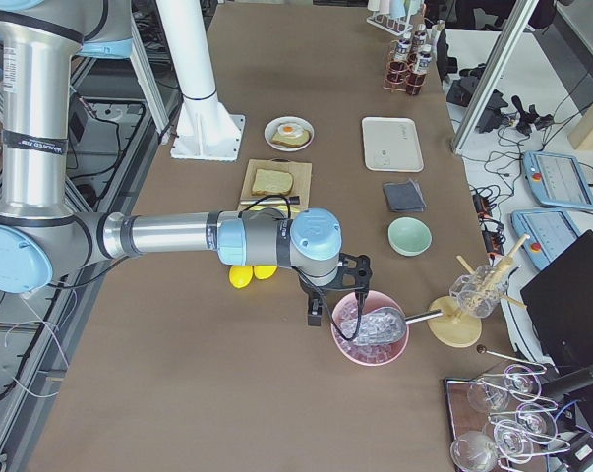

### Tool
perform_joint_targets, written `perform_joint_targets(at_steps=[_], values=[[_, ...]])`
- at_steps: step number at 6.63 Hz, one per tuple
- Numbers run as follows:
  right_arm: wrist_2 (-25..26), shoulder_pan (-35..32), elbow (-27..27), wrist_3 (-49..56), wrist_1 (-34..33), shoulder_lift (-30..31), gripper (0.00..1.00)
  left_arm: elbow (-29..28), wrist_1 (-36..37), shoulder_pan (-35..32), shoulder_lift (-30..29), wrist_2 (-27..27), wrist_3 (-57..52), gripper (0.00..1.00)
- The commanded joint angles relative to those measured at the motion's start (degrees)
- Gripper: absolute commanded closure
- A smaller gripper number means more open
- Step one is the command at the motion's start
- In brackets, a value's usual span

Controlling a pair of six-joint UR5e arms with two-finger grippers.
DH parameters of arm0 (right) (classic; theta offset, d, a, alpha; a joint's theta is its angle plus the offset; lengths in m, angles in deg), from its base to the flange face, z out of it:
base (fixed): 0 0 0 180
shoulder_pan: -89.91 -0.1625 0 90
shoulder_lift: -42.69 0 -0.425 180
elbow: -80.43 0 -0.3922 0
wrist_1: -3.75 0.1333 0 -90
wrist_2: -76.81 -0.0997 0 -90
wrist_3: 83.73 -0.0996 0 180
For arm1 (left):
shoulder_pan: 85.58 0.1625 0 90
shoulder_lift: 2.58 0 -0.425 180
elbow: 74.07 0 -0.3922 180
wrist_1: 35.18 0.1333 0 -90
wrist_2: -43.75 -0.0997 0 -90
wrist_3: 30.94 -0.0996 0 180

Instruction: Make sandwich and place on tray

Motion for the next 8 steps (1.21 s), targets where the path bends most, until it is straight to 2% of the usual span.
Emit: perform_joint_targets(at_steps=[1,6,7,8], values=[[0.02,-0.07,0.07,0.29,0.00,-0.01,0.00,-1.57,-1.31,0.21,-0.73,-0.14,0.01,0.02],[0.01,-0.07,0.07,0.38,0.09,0.43,0.00,-0.69,-3.77,0.21,-0.20,0.04,-0.34,0.02],[0.02,-0.07,0.07,0.64,0.09,0.43,0.00,-1.56,-3.95,0.30,-0.11,0.21,-0.17,0.02],[0.02,-0.07,0.07,0.73,0.09,0.43,0.00,-4.00,-3.60,0.30,-0.89,2.64,0.10,0.02]])
